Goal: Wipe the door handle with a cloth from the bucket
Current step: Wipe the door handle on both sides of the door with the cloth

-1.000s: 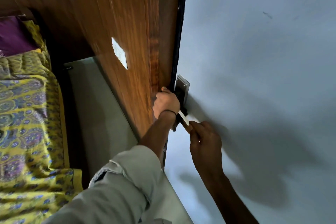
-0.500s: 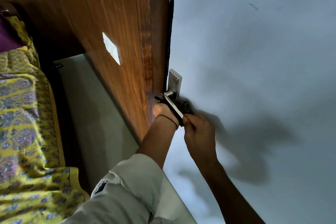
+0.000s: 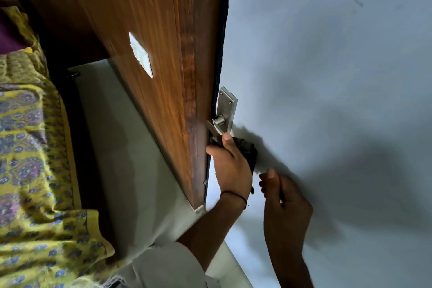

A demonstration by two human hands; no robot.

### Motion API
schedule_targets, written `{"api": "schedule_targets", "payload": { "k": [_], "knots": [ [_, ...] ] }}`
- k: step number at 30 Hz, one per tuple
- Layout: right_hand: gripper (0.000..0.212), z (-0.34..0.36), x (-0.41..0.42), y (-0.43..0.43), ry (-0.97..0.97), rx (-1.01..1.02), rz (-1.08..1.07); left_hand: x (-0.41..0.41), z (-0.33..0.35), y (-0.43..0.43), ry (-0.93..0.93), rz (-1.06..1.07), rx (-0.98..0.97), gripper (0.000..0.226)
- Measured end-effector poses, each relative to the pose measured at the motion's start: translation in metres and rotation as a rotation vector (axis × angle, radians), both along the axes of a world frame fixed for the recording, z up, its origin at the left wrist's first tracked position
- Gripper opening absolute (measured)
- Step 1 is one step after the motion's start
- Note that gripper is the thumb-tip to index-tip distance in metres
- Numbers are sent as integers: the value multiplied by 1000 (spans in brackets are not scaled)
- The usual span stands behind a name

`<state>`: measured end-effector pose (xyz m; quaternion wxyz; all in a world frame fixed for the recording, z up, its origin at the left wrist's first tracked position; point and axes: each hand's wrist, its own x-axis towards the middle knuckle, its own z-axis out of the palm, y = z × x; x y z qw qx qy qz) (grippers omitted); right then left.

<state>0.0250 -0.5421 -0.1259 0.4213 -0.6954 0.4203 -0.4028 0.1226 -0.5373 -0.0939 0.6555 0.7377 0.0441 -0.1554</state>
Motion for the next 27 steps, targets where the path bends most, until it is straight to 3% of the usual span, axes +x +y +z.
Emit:
{"api": "schedule_targets", "payload": {
  "k": [9,14,16,21,27],
  "knots": [
    [25,-8,2,-7,76,-143,65,96,15,-14,-168,-46,368,40],
    [30,-4,2,-8,51,-218,74,74,4,-8,-249,-59,333,37],
    [35,1,0,-10,98,-372,123,60,-3,-4,-217,-73,282,37],
    [37,29,-7,-29,337,-1012,316,18,-7,-4,-134,-49,199,39],
    [43,29,-7,-36,839,-1290,137,57,1,-7,-63,-89,209,44]
  ]
}}
